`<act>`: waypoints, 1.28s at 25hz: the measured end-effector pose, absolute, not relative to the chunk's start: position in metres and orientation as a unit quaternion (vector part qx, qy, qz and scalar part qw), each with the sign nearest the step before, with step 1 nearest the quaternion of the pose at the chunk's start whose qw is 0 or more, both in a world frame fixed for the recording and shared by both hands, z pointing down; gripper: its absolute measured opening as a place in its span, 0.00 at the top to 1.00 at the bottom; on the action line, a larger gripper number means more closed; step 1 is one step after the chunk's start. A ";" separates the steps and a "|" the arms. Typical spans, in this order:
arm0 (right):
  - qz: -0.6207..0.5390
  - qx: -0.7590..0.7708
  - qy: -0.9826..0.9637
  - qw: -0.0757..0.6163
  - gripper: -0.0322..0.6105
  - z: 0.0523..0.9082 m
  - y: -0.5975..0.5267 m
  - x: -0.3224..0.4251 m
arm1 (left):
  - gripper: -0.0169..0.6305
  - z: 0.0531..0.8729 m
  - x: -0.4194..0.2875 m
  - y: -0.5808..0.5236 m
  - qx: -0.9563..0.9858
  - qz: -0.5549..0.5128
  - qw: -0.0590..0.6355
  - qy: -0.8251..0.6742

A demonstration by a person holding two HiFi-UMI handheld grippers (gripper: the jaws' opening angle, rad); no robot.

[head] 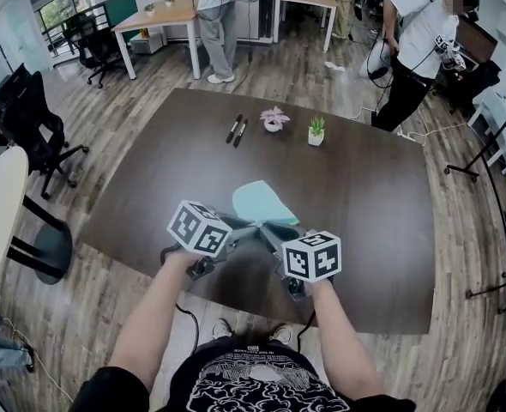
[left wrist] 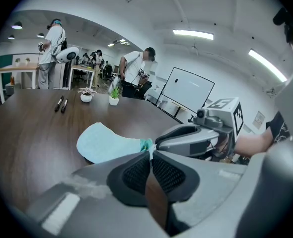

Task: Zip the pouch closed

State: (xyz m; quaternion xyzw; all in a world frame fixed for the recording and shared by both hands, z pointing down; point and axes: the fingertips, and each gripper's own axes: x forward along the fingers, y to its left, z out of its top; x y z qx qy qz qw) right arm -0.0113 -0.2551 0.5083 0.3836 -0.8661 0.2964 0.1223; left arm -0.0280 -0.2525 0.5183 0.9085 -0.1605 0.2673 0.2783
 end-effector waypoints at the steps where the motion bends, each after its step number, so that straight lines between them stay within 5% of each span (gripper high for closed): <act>1: 0.296 0.385 -0.866 0.122 0.92 0.509 -0.255 -0.011 | 0.94 0.519 -0.028 -0.252 0.908 0.268 0.277 -0.164; 32: 0.301 0.399 -0.857 0.127 0.94 0.514 -0.249 -0.020 | 0.94 0.521 -0.060 -0.246 0.877 0.216 0.340 -0.262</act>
